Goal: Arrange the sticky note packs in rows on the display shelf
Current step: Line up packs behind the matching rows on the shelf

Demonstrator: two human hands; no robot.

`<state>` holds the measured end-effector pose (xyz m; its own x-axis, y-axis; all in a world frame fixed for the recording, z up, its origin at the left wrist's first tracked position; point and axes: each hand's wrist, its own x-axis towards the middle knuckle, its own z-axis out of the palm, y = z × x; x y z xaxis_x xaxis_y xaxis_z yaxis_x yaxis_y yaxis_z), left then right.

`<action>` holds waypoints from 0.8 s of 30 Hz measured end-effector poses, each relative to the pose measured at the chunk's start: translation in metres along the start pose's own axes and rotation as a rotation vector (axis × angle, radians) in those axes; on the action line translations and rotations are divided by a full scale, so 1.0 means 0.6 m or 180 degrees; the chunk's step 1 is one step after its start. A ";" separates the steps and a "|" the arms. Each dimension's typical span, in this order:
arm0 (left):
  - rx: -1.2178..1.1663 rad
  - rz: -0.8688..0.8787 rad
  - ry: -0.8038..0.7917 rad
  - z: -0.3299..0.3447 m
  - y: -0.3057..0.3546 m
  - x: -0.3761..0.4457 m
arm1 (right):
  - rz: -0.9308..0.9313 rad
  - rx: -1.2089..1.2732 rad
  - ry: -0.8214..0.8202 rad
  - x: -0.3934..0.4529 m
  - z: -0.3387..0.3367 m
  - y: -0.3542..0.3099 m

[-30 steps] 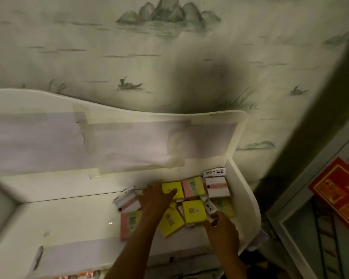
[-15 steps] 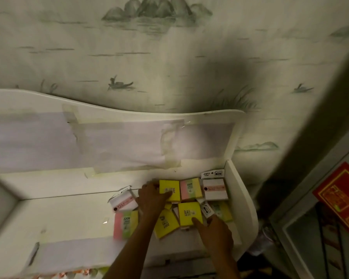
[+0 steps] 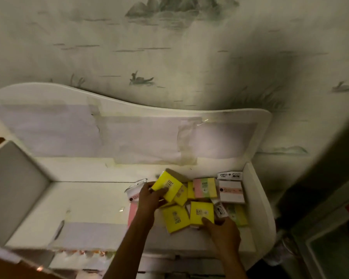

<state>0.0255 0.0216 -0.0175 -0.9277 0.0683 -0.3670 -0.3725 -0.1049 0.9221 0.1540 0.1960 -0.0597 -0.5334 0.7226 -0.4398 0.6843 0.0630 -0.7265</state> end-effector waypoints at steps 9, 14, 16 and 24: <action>-0.0214 0.0211 0.0038 -0.088 0.039 -0.071 | 0.0619 0.2311 -0.1800 -0.003 0.027 -0.013; -0.0203 0.0345 0.0062 -0.155 0.054 -0.093 | 0.0778 0.2669 -0.2010 -0.037 0.069 -0.034; -0.0214 0.0388 0.0121 -0.190 0.061 -0.103 | 0.0515 0.2559 -0.1960 -0.062 0.094 -0.048; -0.0230 0.0466 0.0339 -0.405 0.099 -0.171 | -0.0650 0.1983 -0.2044 -0.236 0.211 -0.095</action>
<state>0.0927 -0.2329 0.0451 -0.9680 -0.0578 -0.2441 -0.2307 -0.1772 0.9568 0.1275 0.0031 -0.0228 -0.9159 0.2050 -0.3451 0.2539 -0.3698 -0.8937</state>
